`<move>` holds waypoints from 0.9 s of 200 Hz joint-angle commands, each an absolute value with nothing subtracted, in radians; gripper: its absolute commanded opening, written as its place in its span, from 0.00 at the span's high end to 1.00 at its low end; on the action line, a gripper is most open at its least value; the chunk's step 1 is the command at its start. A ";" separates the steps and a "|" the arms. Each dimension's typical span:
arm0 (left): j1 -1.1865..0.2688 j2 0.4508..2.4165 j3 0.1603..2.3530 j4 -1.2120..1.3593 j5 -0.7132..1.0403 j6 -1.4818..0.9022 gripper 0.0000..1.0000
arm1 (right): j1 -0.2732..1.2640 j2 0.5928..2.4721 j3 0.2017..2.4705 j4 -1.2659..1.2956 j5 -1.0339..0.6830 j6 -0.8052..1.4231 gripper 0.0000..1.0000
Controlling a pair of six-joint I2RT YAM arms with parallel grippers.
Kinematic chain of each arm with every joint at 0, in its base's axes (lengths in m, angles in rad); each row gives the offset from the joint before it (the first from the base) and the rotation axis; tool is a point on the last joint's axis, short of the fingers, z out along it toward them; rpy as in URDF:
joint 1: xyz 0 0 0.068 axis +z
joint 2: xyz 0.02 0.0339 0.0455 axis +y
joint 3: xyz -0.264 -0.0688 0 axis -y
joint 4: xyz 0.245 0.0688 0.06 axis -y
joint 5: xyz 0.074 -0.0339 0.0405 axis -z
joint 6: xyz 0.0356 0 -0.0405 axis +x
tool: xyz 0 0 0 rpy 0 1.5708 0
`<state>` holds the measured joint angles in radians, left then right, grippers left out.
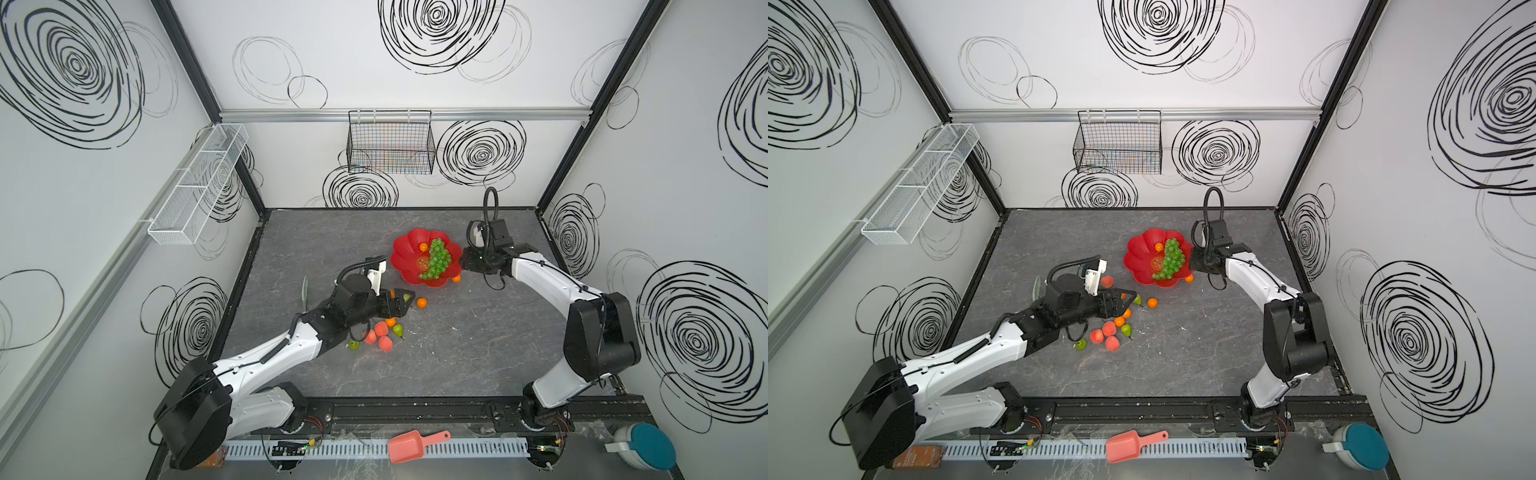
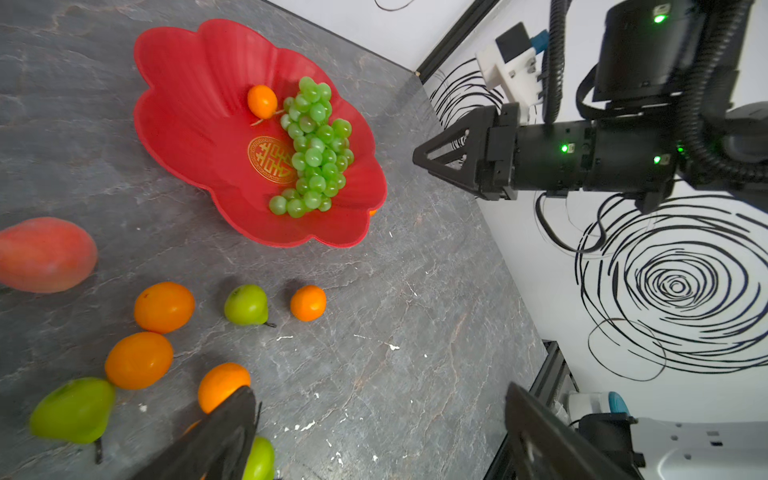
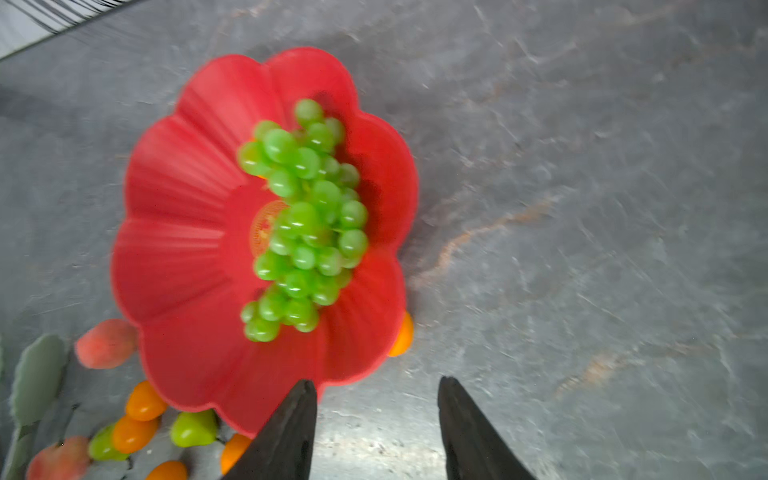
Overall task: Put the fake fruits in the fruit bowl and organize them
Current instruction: 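Move the right gripper down to the second kumquat beside the bowl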
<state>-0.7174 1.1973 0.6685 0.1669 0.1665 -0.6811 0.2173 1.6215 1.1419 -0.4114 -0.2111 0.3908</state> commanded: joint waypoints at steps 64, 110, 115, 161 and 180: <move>-0.840 1.344 0.788 0.264 0.098 -0.660 0.04 | 0.190 1.688 1.065 -0.354 -0.307 0.355 0.53; -0.847 1.353 0.790 0.262 0.092 -0.664 0.04 | 0.196 1.734 1.061 -0.351 -0.289 0.372 0.54; -0.847 1.353 0.790 0.260 0.092 -0.663 0.04 | 0.197 1.740 1.062 -0.350 -0.288 0.374 0.54; -0.844 1.344 0.788 0.246 0.090 -0.658 0.04 | 0.203 1.784 1.098 -0.340 -0.300 0.382 0.53; -0.843 1.343 0.786 0.244 0.088 -0.658 0.04 | 0.209 1.799 1.117 -0.340 -0.309 0.385 0.51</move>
